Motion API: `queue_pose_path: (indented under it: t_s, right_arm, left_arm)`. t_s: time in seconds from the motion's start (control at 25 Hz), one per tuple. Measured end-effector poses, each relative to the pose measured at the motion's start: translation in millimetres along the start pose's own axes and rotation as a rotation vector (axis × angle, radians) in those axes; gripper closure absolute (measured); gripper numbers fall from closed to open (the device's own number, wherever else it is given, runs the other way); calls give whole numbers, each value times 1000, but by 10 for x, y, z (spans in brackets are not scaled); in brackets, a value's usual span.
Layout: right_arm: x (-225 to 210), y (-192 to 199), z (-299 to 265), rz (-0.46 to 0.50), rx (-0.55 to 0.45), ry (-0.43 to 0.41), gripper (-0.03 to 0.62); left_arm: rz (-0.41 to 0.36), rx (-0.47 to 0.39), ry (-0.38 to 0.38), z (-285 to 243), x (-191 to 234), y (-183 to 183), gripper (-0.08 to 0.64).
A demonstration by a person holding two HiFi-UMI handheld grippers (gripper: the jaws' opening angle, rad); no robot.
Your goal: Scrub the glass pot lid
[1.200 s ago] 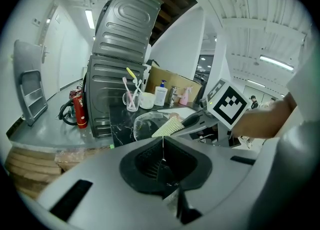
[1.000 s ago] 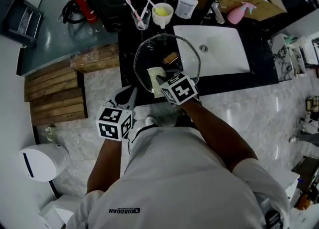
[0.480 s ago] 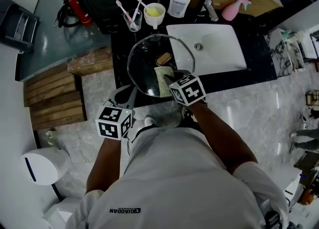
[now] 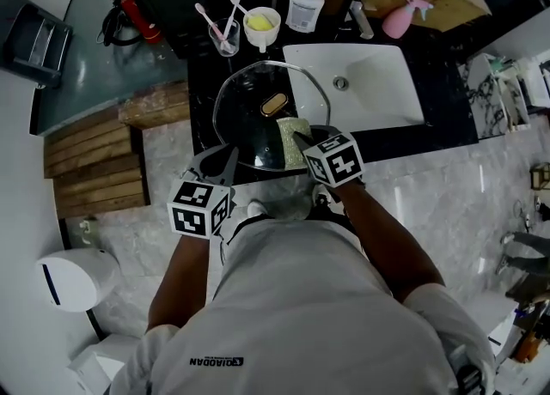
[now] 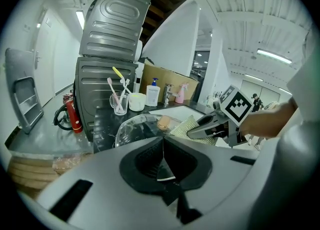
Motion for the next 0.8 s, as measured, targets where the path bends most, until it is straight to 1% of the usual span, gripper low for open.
queue_pose_path:
  t_s: [0.2,0.48,0.8]
  right_arm:
    - [-192,77,74,-11,5,2,511]
    - [-436,140,132,-19,9,5,511]
    - [-630,178,178,8,29,10,511]
  left_arm:
    - [-3,-2,-4,-73,-109,-85,543]
    - [-22,20,-2,-165,-216,-112,543]
    - [-21,14,-24,-239,-263,-183,543]
Point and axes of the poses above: the fingertips, and each gripper's own axes: z backward along the fingers, x to its left, y out of its underside, the point moved 5 cm from there along z, backward along the fingers, and after that the axes turned 4 degrees about -z, right-handed, at the moved point
